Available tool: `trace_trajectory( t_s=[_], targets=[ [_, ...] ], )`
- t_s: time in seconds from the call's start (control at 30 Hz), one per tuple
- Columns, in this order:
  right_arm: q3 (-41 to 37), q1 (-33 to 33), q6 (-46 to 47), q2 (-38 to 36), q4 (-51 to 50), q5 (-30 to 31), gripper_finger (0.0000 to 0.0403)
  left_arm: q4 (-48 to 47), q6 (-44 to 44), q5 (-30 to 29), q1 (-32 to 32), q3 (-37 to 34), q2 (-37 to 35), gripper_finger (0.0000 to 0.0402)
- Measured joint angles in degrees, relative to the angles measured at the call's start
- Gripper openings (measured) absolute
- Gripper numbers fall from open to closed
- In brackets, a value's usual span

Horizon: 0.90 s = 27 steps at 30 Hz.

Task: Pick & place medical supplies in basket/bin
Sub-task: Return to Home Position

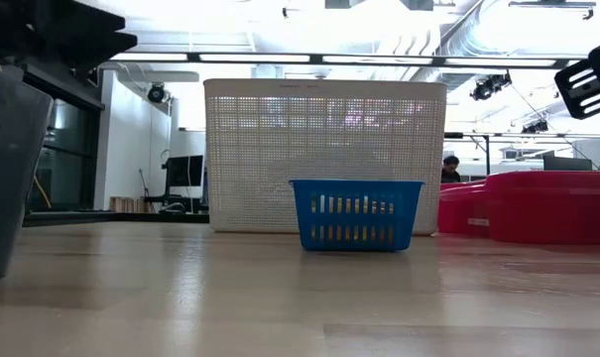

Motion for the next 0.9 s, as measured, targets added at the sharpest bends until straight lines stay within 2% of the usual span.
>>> trace_trajectory(
  t_s=[0.37,0.9],
  targets=[
    [0.0,0.0,0.0,0.0,0.0,0.0,0.0226,0.1,0.0,0.0,0.0,-4.8,-10.0,0.0150],
    [0.0,0.0,0.0,0.0,0.0,0.0,0.0226,0.9,-0.9,0.4,0.0,-5.7,-9.9,0.0150]
  ],
)
